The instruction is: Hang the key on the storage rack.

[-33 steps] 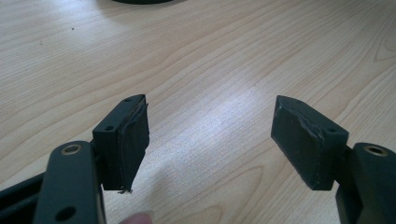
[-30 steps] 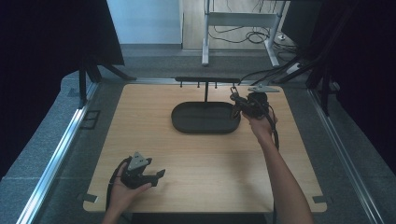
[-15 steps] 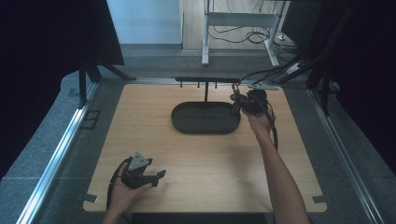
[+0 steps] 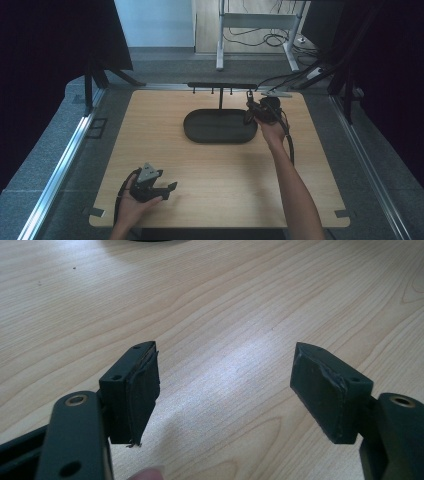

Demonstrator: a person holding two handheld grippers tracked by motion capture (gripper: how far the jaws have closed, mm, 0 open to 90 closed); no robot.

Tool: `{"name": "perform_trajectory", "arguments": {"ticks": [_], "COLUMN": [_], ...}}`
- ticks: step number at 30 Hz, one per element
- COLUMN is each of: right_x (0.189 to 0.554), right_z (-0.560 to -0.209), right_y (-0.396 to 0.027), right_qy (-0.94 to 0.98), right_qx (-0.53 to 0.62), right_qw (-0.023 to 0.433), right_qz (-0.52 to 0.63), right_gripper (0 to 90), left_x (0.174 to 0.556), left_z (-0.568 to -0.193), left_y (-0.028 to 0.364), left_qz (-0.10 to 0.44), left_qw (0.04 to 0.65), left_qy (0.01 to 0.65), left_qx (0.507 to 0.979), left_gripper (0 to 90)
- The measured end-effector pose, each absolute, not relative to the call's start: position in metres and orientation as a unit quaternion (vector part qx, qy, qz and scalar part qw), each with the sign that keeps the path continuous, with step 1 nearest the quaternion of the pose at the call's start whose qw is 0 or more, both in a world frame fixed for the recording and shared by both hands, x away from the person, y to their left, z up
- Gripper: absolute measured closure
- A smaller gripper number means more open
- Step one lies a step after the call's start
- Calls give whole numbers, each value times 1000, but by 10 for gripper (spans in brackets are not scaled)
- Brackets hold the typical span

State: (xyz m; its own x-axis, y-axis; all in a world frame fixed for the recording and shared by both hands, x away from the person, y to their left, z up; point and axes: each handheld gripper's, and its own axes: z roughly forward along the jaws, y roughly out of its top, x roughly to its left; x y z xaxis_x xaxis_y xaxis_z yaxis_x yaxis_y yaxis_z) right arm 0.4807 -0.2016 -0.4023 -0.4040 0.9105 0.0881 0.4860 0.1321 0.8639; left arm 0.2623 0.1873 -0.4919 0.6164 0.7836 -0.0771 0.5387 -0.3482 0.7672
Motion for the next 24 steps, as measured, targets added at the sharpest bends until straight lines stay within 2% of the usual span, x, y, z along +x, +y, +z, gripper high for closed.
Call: {"name": "perform_trajectory", "arguments": {"ticks": [14, 15, 17, 24], "right_x": [481, 481, 480, 471], "right_z": [-407, -407, -406, -400], "right_y": [-199, -199, -199, -199], "right_qy": [719, 720, 724, 737], "right_qx": [487, 486, 477, 457], "right_qw": [236, 236, 230, 230], "right_qz": [435, 436, 441, 442], "right_gripper": [792, 779, 698, 640], "left_x": [262, 262, 261, 261], "left_z": [-490, -490, -490, -489], "left_y": [188, 188, 188, 187], "left_qz": [155, 155, 153, 154], "left_qw": [399, 399, 399, 398], "left_qy": [409, 409, 410, 407], "left_qx": [806, 806, 805, 808], "left_gripper": [282, 282, 282, 282]}}
